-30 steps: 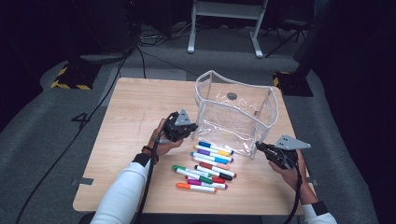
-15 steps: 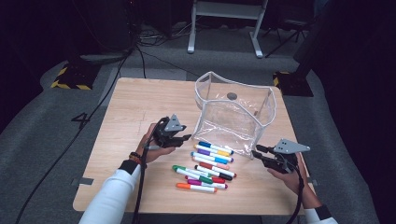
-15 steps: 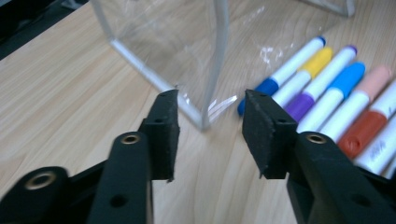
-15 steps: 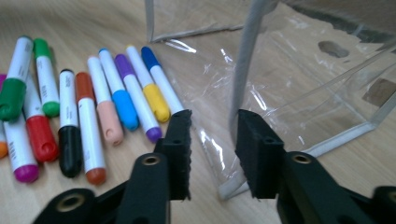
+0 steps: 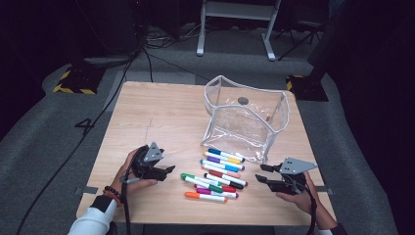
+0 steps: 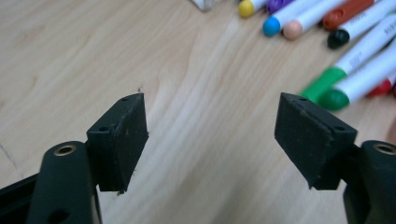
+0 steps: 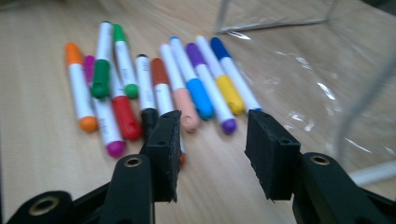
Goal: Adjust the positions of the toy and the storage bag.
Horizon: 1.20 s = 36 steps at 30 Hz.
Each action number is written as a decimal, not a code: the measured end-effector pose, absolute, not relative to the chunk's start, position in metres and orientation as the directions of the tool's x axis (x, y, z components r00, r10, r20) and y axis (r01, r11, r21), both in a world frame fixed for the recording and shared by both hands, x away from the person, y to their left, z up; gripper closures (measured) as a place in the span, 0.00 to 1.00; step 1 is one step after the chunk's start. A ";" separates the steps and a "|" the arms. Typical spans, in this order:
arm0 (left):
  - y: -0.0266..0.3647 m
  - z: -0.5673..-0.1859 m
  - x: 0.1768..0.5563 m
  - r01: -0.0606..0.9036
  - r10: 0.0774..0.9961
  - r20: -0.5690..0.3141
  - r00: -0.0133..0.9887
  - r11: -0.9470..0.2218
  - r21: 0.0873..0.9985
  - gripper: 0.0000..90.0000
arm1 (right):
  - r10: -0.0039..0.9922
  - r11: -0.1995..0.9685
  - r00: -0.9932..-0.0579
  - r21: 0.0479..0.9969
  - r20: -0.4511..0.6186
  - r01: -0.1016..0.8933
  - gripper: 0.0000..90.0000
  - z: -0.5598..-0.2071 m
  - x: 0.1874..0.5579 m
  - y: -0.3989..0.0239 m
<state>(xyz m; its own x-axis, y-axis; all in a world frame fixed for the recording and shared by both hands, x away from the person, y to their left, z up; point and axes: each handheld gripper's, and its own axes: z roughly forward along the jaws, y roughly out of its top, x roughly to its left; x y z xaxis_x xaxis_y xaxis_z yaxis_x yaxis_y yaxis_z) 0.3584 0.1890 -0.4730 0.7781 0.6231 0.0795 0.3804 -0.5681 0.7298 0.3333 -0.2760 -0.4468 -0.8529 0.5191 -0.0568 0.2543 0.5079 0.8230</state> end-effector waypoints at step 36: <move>0.194 -0.504 0.322 0.483 0.663 -0.011 0.748 -0.534 0.694 0.20 | 0.176 0.698 -0.983 0.710 -0.043 0.094 0.70 -0.476 0.343 -0.130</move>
